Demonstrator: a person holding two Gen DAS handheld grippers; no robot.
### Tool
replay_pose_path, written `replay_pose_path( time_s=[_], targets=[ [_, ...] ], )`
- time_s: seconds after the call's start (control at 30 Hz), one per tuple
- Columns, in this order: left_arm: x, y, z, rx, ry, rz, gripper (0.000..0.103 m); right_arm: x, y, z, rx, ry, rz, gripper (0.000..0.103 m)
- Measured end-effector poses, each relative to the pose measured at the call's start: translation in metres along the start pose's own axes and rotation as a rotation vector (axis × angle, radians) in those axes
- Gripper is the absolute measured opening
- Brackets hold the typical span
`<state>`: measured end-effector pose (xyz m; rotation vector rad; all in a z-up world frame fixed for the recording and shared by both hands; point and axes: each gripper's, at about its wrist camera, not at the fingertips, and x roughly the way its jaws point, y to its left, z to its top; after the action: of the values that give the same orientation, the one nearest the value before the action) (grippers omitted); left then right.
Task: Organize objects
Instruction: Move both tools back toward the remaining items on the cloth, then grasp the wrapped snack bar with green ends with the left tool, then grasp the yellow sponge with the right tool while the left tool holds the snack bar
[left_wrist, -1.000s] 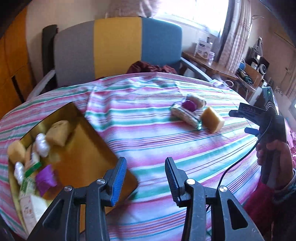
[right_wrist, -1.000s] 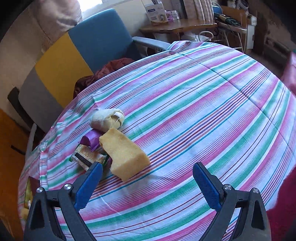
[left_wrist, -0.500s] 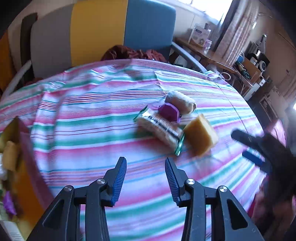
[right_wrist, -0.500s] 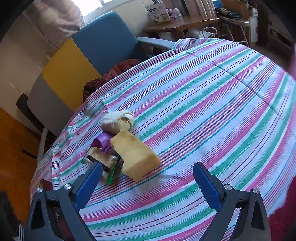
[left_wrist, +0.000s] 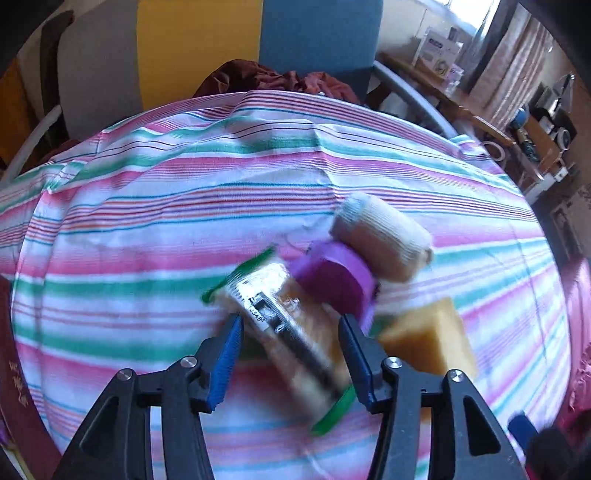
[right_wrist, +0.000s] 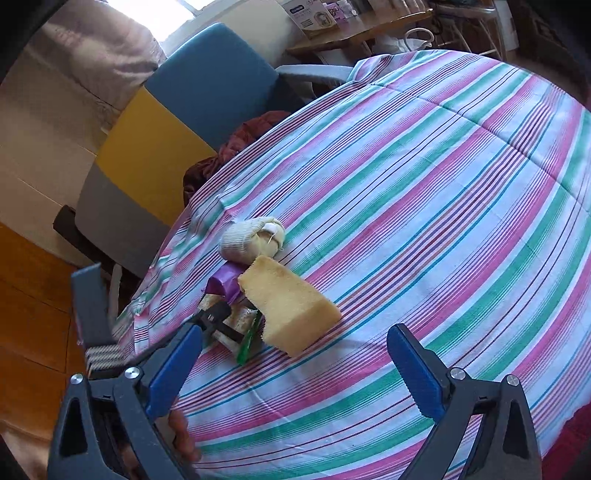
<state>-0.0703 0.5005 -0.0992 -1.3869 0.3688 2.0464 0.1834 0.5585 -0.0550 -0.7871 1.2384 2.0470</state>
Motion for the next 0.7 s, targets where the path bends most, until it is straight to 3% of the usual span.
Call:
replay_pose_path(
  time_s=[0.1, 0.2, 0.57, 0.7],
  targets=[
    [0.014, 0.003, 0.001, 0.009, 0.026, 0.008, 0.054, 0.003, 0.000, 0.000, 0.002, 0.016, 0.011, 0.101],
    [0.006, 0.008, -0.011, 0.061, -0.007, -0.016, 0.037, 0.003, -0.002, 0.000, 0.011, 0.017, 0.013, 0.101],
    [-0.048, 0.039, -0.112, 0.219, -0.047, -0.073, 0.036, 0.003, -0.005, 0.003, 0.023, 0.012, -0.008, 0.101],
    [-0.064, 0.049, -0.140, 0.224, -0.065, -0.096, 0.036, 0.005, -0.002, 0.002, 0.000, 0.019, -0.029, 0.101]
  ],
)
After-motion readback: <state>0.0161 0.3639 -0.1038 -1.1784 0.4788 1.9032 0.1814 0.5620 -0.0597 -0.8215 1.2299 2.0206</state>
